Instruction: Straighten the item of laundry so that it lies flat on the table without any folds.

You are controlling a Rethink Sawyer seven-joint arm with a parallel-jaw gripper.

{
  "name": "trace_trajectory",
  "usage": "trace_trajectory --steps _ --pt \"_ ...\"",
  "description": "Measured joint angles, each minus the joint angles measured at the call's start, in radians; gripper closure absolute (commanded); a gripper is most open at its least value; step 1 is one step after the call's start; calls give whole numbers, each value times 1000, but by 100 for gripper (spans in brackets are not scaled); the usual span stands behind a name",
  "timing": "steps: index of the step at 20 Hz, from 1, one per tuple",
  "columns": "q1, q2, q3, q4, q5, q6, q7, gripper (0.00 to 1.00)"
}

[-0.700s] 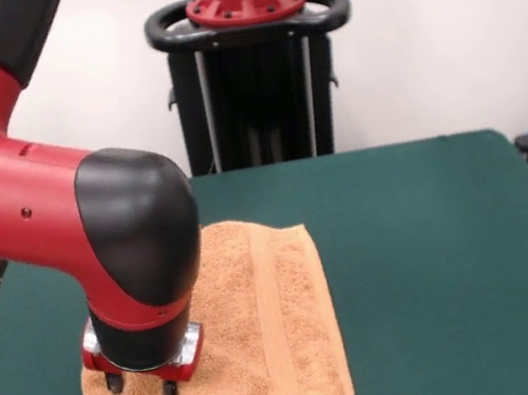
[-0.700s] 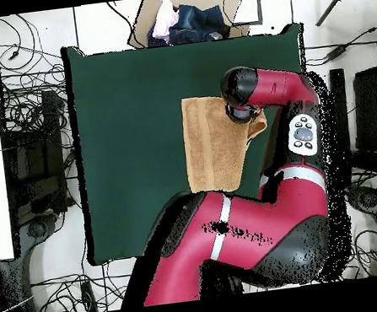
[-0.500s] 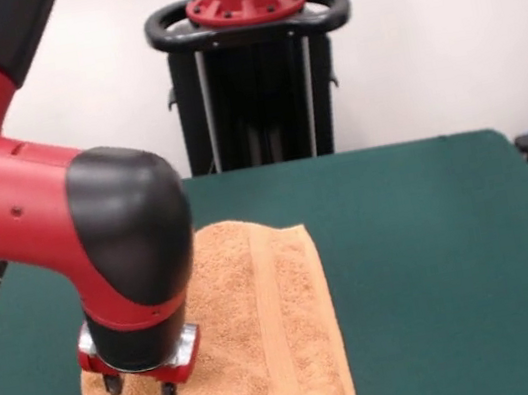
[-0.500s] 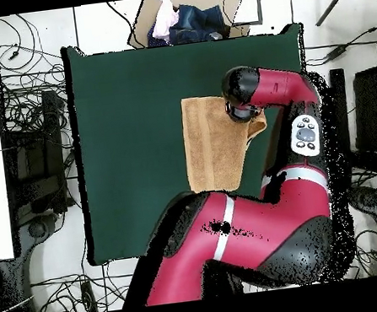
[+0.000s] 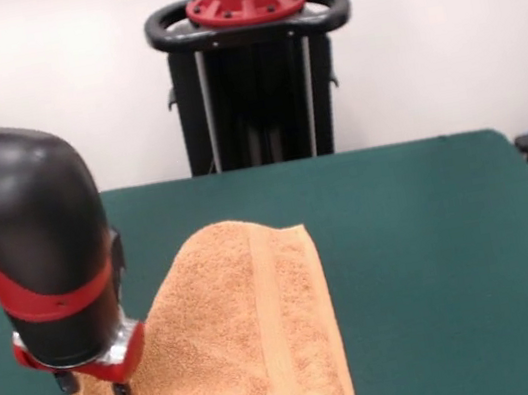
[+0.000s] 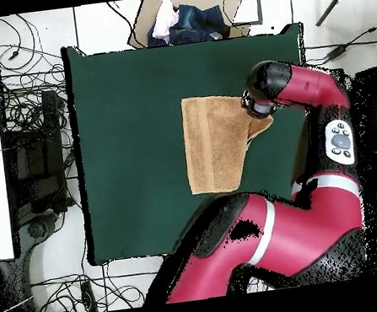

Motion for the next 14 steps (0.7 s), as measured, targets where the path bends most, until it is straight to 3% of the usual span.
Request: trace_trajectory --steps 14 --pt "2 -26 7 -6 -26 0 0 0"
